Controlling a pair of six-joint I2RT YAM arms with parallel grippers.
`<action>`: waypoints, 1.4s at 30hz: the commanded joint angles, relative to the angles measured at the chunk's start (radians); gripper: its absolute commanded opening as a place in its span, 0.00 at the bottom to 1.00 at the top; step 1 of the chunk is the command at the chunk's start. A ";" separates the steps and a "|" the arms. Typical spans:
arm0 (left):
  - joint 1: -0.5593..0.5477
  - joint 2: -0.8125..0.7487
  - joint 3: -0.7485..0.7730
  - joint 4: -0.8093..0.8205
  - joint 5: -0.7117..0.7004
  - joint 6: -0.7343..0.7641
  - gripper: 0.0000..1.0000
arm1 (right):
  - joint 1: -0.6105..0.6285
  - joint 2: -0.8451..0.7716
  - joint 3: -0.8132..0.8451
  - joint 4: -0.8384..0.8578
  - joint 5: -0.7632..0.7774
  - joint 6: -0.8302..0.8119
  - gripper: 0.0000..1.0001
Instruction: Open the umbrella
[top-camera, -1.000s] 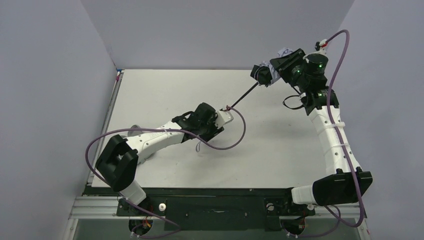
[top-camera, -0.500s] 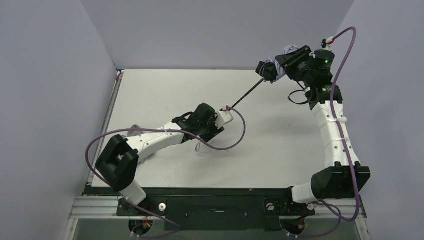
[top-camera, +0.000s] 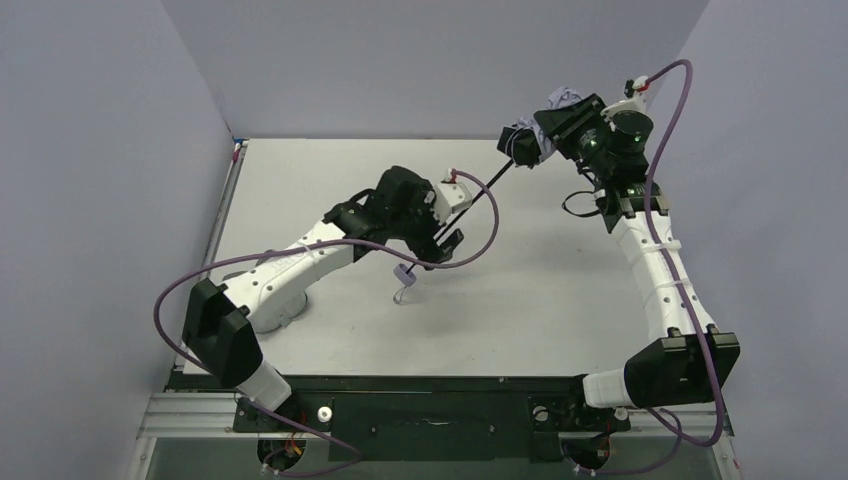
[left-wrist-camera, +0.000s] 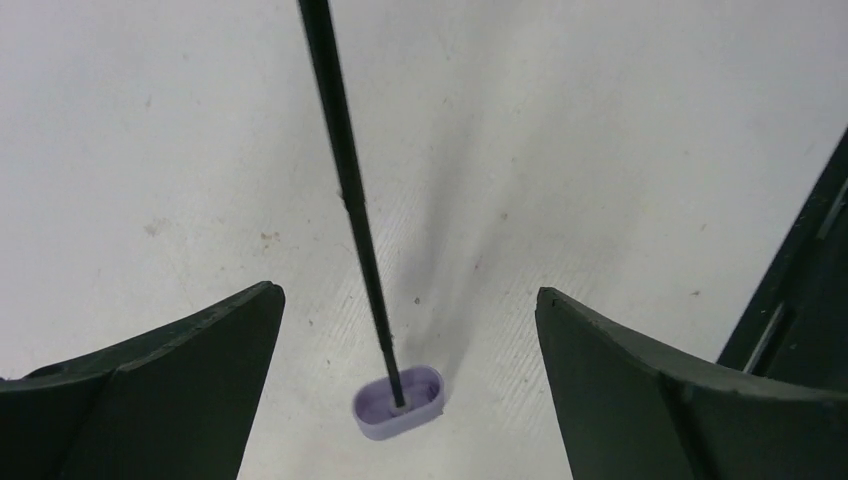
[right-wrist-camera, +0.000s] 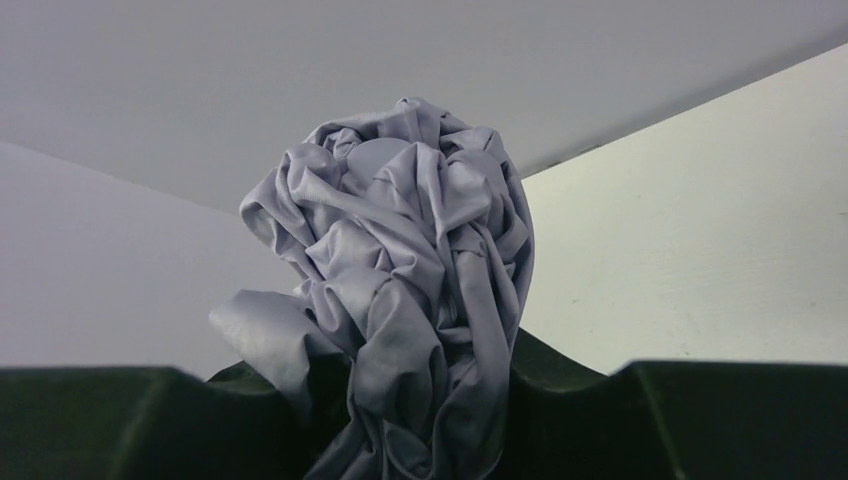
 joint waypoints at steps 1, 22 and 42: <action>0.078 -0.136 0.091 0.065 0.257 -0.084 0.97 | 0.023 -0.055 -0.033 0.189 -0.090 -0.006 0.00; 0.219 -0.060 0.314 0.453 0.565 -0.670 0.87 | 0.148 -0.129 -0.136 0.521 -0.432 -0.035 0.00; 0.139 0.036 0.180 0.769 0.605 -0.867 0.59 | 0.222 -0.106 -0.075 0.645 -0.491 0.017 0.00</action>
